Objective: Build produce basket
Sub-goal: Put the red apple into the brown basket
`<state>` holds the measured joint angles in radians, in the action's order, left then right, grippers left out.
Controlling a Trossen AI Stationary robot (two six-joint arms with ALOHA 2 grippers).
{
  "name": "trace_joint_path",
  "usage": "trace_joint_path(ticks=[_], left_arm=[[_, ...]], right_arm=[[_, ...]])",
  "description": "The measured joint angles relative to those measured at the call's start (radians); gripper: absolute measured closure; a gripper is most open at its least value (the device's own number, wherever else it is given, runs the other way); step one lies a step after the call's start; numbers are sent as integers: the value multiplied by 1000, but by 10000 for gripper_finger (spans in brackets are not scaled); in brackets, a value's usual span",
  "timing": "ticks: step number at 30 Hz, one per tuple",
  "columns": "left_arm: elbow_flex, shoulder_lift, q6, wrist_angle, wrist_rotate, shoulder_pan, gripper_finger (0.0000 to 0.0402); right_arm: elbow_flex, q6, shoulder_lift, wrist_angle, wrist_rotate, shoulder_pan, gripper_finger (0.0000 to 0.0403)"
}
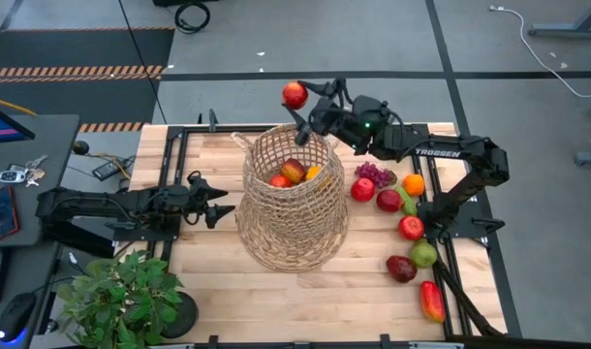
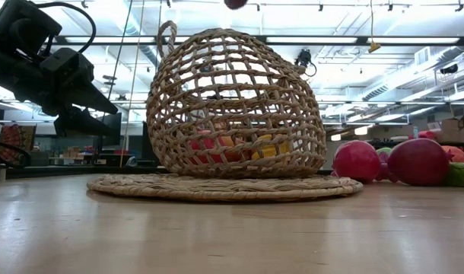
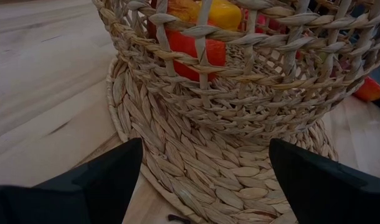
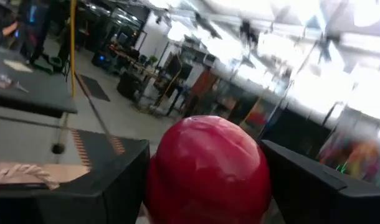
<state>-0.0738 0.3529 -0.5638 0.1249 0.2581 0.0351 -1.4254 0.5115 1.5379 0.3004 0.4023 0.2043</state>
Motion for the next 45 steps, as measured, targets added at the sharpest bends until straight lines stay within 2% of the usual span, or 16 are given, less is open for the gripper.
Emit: trace_joint_path(ticks=[3,6,8,11,19,27,31,36,45], left_arm=[[0,0,0,0,0,0,45],[0,0,0,0,0,0,45],[0,0,0,0,0,0,45],[0,0,0,0,0,0,45],[0,0,0,0,0,0,45],[0,0,0,0,0,0,45],[0,0,0,0,0,0,45],[0,0,0,0,0,0,45],[0,0,0,0,0,0,45]], right_arm=[[0,-186,0,-102,-18,23,102],[0,-324,0,-255,-174,58,103],[0,-372,11,-327,-284,75,103],[2,-430,18,-411,-382,92,103],[-24,-576,60,-516,-534,115,103],[-361,-537,287,-797,-552,83,110],[-457,-544,386,-848,-525,96,106],[-475,-547,460,-862,-530,118,102],[-470,-441,549,-964,-536,127,103]])
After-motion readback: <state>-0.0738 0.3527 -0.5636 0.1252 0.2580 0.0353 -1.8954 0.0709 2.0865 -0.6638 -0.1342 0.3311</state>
